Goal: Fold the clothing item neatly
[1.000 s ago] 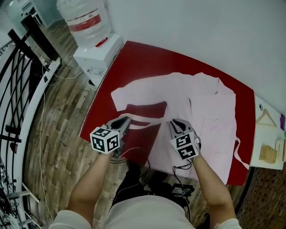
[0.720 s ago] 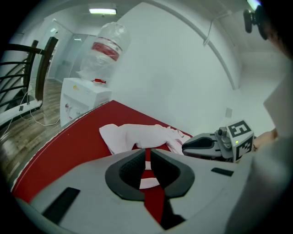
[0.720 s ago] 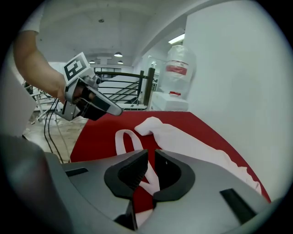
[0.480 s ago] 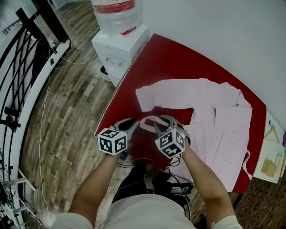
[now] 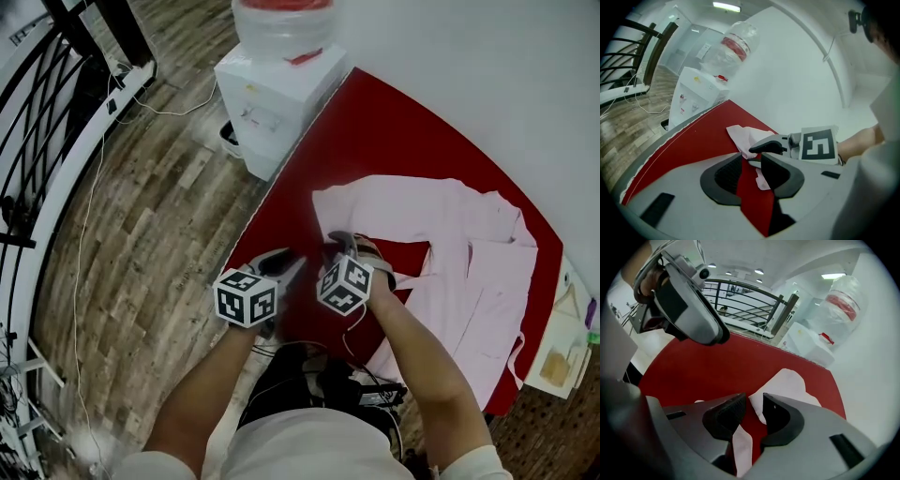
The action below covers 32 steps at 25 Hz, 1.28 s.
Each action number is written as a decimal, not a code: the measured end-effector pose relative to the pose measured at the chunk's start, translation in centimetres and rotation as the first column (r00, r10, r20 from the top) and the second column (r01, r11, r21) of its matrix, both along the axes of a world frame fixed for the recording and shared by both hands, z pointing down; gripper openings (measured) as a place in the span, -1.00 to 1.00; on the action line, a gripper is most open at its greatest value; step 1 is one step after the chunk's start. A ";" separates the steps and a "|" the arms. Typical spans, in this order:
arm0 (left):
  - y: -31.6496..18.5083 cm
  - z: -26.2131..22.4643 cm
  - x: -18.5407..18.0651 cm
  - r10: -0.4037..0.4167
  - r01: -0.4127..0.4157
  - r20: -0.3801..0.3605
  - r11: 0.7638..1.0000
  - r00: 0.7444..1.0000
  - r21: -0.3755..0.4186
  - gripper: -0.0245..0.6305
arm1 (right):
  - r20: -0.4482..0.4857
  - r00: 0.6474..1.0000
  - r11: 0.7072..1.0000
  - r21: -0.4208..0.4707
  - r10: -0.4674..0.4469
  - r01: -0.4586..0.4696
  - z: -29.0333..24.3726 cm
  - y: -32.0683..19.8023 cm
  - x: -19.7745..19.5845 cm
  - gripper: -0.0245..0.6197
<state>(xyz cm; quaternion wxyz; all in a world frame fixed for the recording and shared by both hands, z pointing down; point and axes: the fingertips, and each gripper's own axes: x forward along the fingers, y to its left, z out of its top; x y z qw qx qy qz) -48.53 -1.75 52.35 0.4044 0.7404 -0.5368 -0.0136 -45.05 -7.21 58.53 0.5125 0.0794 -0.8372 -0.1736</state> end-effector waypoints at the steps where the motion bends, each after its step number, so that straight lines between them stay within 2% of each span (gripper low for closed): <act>1: -0.2 0.0 -0.1 0.002 -0.002 -0.005 1.000 1.000 0.001 -0.60 | -0.010 1.000 1.000 -0.010 0.021 -0.021 0.4 -0.3 0.1 -0.61; 4: -0.7 0.3 -0.4 0.007 -0.007 -0.022 1.000 1.000 0.001 -0.59 | -0.023 0.999 0.998 -0.042 0.049 -0.050 0.8 -0.6 0.2 -0.64; 6: -1.2 0.6 -0.5 0.002 -0.002 -0.048 1.000 0.999 -0.004 -0.57 | -0.028 0.998 0.998 -0.045 0.052 -0.053 0.7 -0.7 0.3 -0.81; 12: -3.2 0.9 -0.1 -0.037 0.027 -0.214 0.998 0.976 -0.048 -0.40 | 0.072 0.990 0.992 -0.046 0.119 -0.116 -2.9 -2.5 -0.1 -0.84; 14: -4.2 0.8 0.3 -0.044 0.025 -0.291 0.997 0.956 -0.068 -0.32 | 0.105 0.985 0.989 -0.055 0.140 -0.134 -4.4 -3.3 -0.2 -0.84; 17: -6.1 0.3 1.3 -0.029 -0.005 -0.410 0.997 0.911 -0.083 -0.22 | 0.152 0.974 0.985 -0.068 0.169 -0.160 -6.2 -4.4 -0.4 -0.84; 20: -7.8 -0.1 1.4 -0.044 0.005 -0.484 0.997 0.874 -0.081 -0.15 | 0.183 0.966 0.983 -0.070 0.182 -0.172 -7.5 -5.0 -0.5 -0.84; 25: -10.3 0.5 0.5 -0.115 0.058 -0.595 0.992 0.795 -0.114 -0.04 | 0.198 0.961 0.980 -0.087 0.193 -0.179 -7.8 -4.8 -0.3 -0.84; 28: -11.5 0.8 0.5 -0.126 0.058 -0.616 0.990 0.778 -0.130 -0.02 | 0.202 0.960 0.979 -0.098 0.195 -0.178 -7.6 -4.4 -0.2 -0.84; 32: -12.5 1.4 0.8 -0.133 0.039 -0.613 0.985 0.779 -0.165 -0.02 | 0.210 0.959 0.980 -0.099 0.187 -0.170 -7.7 -4.0 -0.3 -0.84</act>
